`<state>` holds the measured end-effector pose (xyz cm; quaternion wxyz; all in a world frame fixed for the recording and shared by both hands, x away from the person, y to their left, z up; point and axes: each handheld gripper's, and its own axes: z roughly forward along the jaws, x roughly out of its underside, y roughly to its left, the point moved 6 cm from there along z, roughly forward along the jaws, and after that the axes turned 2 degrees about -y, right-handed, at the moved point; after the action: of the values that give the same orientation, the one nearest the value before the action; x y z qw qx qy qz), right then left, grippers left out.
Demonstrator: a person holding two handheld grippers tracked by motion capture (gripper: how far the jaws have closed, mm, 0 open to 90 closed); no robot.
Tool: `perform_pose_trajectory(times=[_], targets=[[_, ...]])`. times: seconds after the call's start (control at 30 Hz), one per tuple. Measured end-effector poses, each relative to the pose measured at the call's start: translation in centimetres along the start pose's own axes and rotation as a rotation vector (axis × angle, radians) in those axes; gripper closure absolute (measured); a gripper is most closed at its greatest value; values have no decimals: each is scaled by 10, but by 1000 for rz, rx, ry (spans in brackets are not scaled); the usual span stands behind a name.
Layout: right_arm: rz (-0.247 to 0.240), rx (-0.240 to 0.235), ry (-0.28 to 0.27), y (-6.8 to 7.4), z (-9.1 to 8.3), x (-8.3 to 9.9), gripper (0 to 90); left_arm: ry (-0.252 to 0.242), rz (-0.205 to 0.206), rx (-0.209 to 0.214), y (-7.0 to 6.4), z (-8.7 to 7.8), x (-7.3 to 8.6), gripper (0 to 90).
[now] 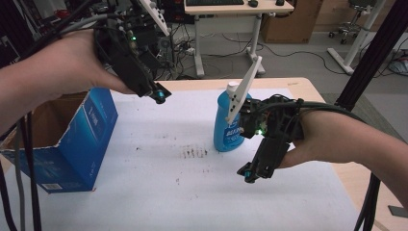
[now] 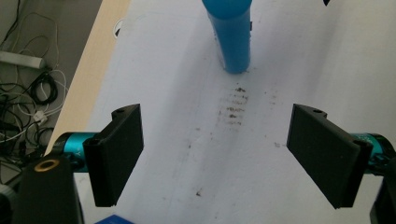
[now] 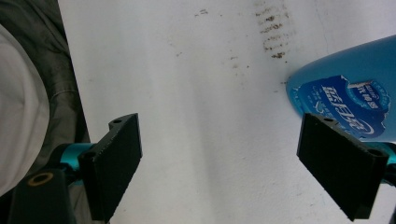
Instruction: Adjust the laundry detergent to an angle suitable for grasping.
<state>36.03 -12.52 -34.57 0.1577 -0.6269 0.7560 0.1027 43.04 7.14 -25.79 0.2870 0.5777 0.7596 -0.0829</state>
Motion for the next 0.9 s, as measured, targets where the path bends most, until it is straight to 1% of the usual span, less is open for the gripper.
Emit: perform_pose_trajectory(times=[0.03,0.07,0.13,0.2,0.23,0.33,0.4,0.43,0.47,0.5,0.53,0.63,0.7,0.73,0.83,0.9], targets=[[0,-1,1,0,0,0,132,-6,-1,5,-1,6,-2,189],[0,-1,1,0,0,0,132,-6,-1,5,-1,6,-2,189],[6,2,-2,1,-1,1,132,-18,-4,16,-2,14,-5,189],[-1,2,1,1,-1,2,132,-28,-10,21,-2,20,-8,189],[-3,3,2,1,-1,2,132,-28,-10,21,-2,20,-8,189],[1,5,1,1,-2,3,132,-56,-17,37,-5,35,-13,189],[-3,4,0,1,-2,3,132,-63,-12,40,-6,38,-14,189],[-3,2,-2,1,-2,3,132,-81,-17,51,-6,46,-17,189],[-2,2,-3,1,-2,3,132,-85,-19,57,-7,48,-17,189],[-2,0,-2,2,-2,3,132,-85,-19,57,-7,48,-17,189],[0,-2,-3,2,-2,3,132,-88,-8,62,-7,56,-19,189],[2,-5,-3,2,-3,4,132,-102,-9,80,-8,67,-20,189],[-5,-3,-3,2,-3,4,132,-108,-11,87,-8,74,-22,189],[-4,-2,-4,2,-3,5,132,-120,-19,90,-8,78,-23,189],[-2,0,-5,2,-3,5,132,-131,-27,102,-7,87,-25,189],[-4,-1,-4,2,-3,6,132,-131,-27,102,-7,87,-25,189]])
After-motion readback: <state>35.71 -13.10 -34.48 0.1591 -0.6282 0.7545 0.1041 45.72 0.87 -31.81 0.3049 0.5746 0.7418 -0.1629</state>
